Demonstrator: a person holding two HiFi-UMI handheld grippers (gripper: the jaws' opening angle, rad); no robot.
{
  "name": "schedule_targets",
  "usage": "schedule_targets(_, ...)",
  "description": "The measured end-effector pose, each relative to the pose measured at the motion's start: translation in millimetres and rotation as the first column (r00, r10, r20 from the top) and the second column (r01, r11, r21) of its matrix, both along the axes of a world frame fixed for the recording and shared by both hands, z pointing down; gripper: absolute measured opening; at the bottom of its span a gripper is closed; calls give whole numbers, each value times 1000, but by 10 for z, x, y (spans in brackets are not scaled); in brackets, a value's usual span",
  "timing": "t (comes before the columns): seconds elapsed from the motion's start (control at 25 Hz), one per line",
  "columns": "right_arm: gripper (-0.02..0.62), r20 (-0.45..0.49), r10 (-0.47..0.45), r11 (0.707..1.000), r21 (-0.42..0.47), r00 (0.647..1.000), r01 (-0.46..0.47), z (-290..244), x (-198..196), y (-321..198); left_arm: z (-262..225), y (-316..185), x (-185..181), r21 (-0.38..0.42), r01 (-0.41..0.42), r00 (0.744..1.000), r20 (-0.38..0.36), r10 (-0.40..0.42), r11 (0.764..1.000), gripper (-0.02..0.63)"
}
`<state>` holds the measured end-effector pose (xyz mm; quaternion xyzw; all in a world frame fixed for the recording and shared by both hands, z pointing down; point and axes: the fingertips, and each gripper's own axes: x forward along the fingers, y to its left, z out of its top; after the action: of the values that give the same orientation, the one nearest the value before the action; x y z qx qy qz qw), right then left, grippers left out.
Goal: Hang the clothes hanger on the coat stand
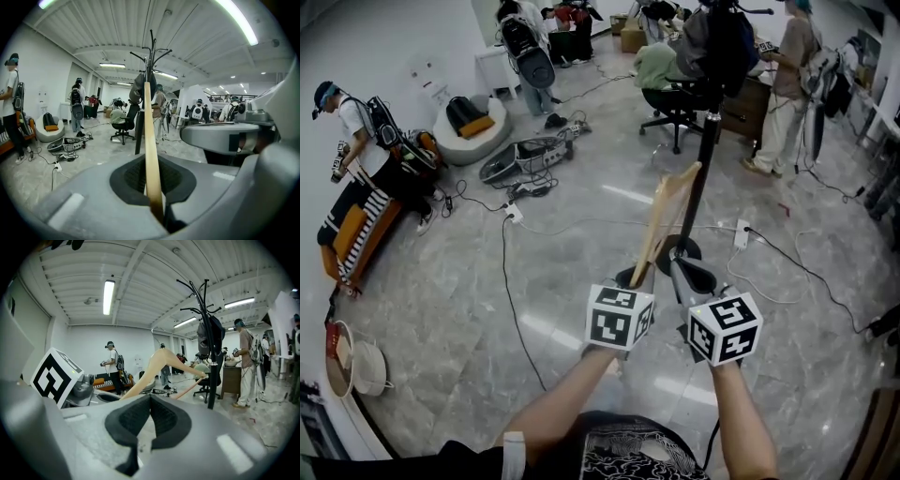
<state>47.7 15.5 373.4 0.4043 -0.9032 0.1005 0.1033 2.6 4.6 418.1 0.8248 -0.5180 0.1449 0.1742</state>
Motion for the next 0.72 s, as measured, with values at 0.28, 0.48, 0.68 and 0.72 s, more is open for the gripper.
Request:
schedule_targets(0.28,0,3,32,999,-21,999,-32,0,-351,-813,44,-783,-370,-30,-31,999,7,32,999,11)
schedule_targets(0.48,0,4,58,998,-29,998,-58,31,-559,-1326,67,-1294,-586,-28,-52,999,4,53,998,11)
schedule_targets(0.68,0,-25,84,996,-33,996,-84,32,-738,-1726,103,-1718,-755,-40,-78,997,-17,77,996,11)
schedule_targets(0.72,0,-28,87,996,-33,996,-88,30,-771,-1793,111,-1792,-788,-42,-81,997,-21,80,996,11)
